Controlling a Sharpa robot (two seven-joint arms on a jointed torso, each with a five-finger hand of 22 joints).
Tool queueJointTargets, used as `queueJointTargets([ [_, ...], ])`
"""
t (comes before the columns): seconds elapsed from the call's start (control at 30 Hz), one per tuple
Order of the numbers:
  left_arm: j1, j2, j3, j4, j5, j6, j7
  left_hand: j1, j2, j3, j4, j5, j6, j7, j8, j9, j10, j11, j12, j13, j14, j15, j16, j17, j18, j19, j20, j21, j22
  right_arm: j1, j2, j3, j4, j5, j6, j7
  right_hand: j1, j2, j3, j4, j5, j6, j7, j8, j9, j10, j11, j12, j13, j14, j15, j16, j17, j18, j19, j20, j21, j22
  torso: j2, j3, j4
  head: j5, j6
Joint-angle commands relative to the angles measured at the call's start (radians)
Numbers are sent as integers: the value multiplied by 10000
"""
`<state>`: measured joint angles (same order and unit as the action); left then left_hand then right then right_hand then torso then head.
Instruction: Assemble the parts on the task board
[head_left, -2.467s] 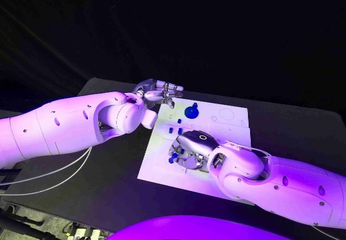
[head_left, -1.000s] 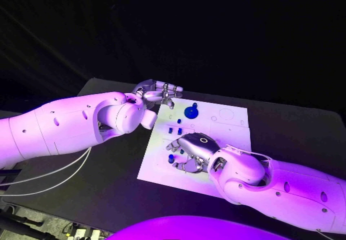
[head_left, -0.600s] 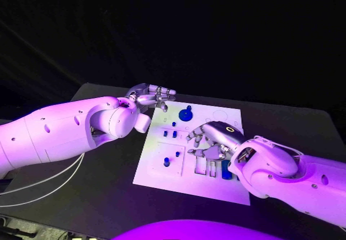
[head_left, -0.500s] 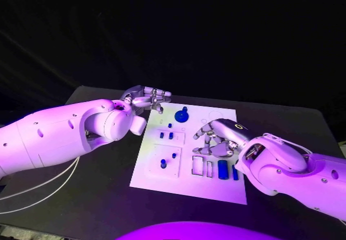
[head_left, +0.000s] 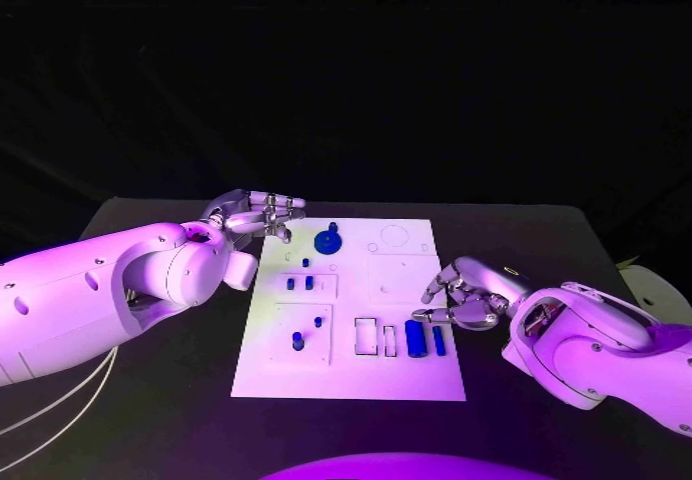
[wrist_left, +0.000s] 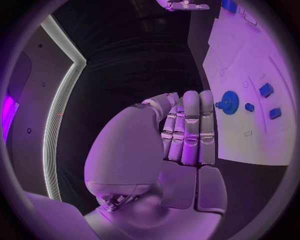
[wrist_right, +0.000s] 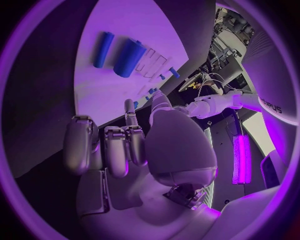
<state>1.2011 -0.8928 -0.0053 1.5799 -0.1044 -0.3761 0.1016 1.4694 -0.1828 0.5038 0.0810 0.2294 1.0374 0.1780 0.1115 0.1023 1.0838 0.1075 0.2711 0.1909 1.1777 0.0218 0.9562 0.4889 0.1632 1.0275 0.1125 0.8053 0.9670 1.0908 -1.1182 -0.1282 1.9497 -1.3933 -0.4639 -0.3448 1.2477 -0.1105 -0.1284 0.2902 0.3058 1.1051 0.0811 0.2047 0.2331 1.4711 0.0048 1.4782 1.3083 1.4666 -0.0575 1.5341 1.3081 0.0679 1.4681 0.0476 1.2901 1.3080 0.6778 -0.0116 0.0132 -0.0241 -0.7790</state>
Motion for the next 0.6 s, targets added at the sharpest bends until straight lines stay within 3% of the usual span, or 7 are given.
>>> queueJointTargets([
  [0.03,10,2,0,22,9,164,49,-35,85,-35,-3,-16,-36,27,57,-10,-43,-9,42,15,-68,28,-43,-13,195,-38,-4,-61,-17,-144,-32,-10,107,-663,258,-875,14,117,-93,12,89,62,-22,68,44,312,-20,68,1269,893,-46,67,1873,-211,383,-24,87,2015,-13,15,-64,-116,-76],
  [0.17,10,-22,-5,37,9,173,49,-35,85,-35,-3,-16,-36,27,57,-10,-43,-9,42,15,-68,28,-43,-13,195,-38,-4,-61,-17,-353,-26,-23,146,-1024,353,-1297,-33,155,-169,19,272,90,-39,96,132,328,-32,97,1334,905,-53,98,1943,-225,402,-28,183,2034,-10,6,-32,-196,-159],
  [0.4,10,-96,-8,72,9,160,56,-35,85,-35,-3,-16,-36,27,57,-10,-43,-9,42,15,-68,28,-43,-13,195,-38,-4,-61,-17,-584,158,-31,56,-1314,457,-1651,-118,195,-246,25,512,101,-53,118,227,315,-44,84,1342,905,-62,106,1956,-229,403,-34,218,2039,-8,-13,-43,-234,-251],
  [0.6,10,-126,-8,92,9,168,60,-35,85,-35,-3,-16,-36,27,57,-10,-43,-9,42,15,-68,28,-43,-13,195,-38,-4,-61,-17,-720,394,-32,-77,-1420,452,-1790,-139,266,-258,24,659,99,-59,124,281,306,-50,72,1344,902,-65,105,1951,-227,397,-37,214,2036,-15,5,-53,-208,-294],
])
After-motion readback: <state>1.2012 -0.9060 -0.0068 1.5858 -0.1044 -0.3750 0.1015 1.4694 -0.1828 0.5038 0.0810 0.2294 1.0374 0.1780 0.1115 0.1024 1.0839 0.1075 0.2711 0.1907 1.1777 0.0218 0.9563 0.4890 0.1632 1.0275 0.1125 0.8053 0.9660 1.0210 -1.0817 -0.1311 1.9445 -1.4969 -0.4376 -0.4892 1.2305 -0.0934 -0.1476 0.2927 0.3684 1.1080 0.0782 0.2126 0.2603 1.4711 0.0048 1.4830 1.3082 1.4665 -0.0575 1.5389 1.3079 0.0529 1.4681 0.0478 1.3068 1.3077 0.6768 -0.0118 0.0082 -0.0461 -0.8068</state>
